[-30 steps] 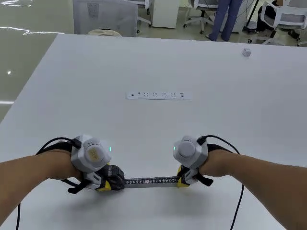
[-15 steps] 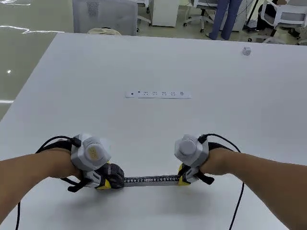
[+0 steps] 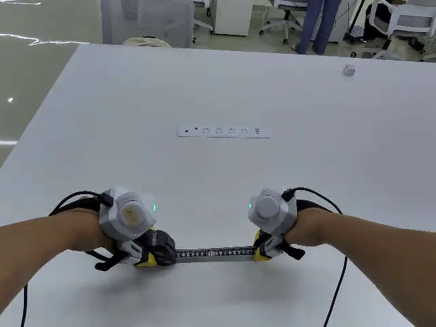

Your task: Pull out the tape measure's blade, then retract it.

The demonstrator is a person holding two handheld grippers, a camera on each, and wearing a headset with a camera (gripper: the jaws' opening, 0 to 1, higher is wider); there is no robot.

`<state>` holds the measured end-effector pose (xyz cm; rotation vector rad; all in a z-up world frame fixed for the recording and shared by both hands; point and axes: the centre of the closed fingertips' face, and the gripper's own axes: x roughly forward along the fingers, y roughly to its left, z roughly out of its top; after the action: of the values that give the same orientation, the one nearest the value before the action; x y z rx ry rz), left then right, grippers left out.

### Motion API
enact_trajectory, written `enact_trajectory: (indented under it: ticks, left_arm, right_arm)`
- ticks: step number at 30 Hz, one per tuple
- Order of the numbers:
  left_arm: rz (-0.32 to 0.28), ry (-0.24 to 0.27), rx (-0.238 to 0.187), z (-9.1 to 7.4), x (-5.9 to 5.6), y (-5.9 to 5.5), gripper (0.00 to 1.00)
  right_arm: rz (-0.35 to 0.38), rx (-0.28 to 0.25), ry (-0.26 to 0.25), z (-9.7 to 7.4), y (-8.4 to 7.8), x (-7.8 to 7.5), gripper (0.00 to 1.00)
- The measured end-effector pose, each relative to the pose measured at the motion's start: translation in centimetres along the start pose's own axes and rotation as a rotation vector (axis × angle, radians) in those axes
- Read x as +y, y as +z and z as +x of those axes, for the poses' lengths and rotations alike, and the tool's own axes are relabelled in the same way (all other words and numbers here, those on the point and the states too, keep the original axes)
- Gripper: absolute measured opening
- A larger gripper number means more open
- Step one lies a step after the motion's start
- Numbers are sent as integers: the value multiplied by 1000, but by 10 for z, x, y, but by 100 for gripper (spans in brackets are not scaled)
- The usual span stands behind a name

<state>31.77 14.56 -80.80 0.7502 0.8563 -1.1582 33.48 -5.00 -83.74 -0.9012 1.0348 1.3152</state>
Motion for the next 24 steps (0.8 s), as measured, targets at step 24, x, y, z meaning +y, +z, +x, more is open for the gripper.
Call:
enact_trajectory:
  ticks: [24]
  left_arm:
    - [1, 1, 1, 0, 0, -1, 34]
  right_arm:
    - [2, 12, -7, -3, -11, -3, 12]
